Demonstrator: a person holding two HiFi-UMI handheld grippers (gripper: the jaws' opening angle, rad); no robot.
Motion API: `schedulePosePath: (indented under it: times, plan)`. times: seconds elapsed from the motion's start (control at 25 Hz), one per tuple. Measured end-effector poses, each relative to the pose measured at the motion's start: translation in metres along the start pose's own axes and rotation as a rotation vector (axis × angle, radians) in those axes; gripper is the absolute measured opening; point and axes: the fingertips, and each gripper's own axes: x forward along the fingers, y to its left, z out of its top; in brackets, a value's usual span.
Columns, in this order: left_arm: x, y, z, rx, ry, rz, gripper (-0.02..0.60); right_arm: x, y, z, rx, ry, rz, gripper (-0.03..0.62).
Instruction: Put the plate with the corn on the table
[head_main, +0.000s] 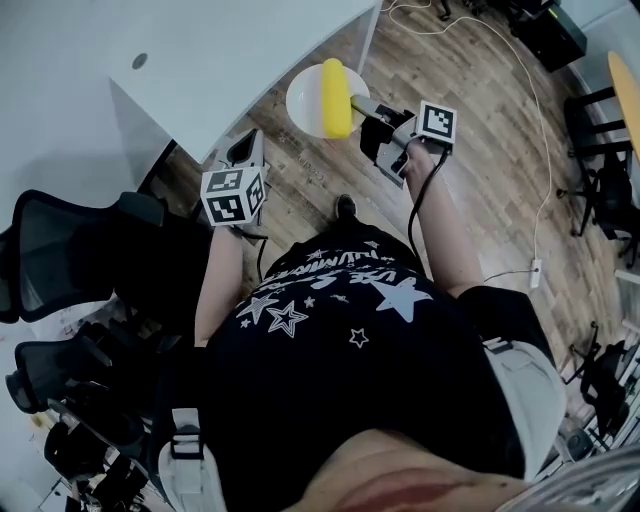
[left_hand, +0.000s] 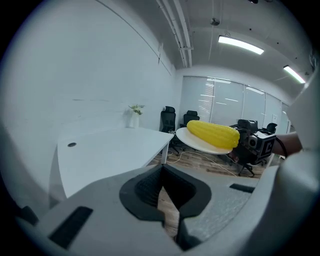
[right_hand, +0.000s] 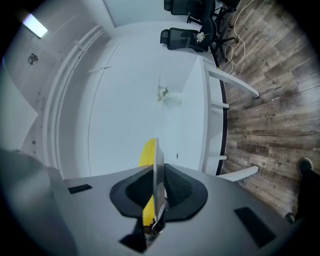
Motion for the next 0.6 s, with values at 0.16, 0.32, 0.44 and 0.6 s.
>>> schedulePosePath:
  times: [0.16,0.32,0.44,0.6]
  plan:
    - [0.054,-0.015,0.028,0.016,0.006,0.009,0.006,0.005,-0.011,0.062,-0.011,0.036,-0.012,0.035]
    - [0.099,-0.020,0.046,-0.005,0.021,0.033,0.006,0.016,-0.019,0.110,-0.002,0.067,-0.009,0.035]
    - [0.109,-0.021,0.042,-0.022,0.024,0.049,0.006,0.020,-0.025,0.118,0.002,0.092,-0.007,0.035]
    - [0.124,-0.018,0.043,-0.042,0.042,0.065,0.006,0.027,-0.031,0.133,0.013,0.107,-0.014,0.035]
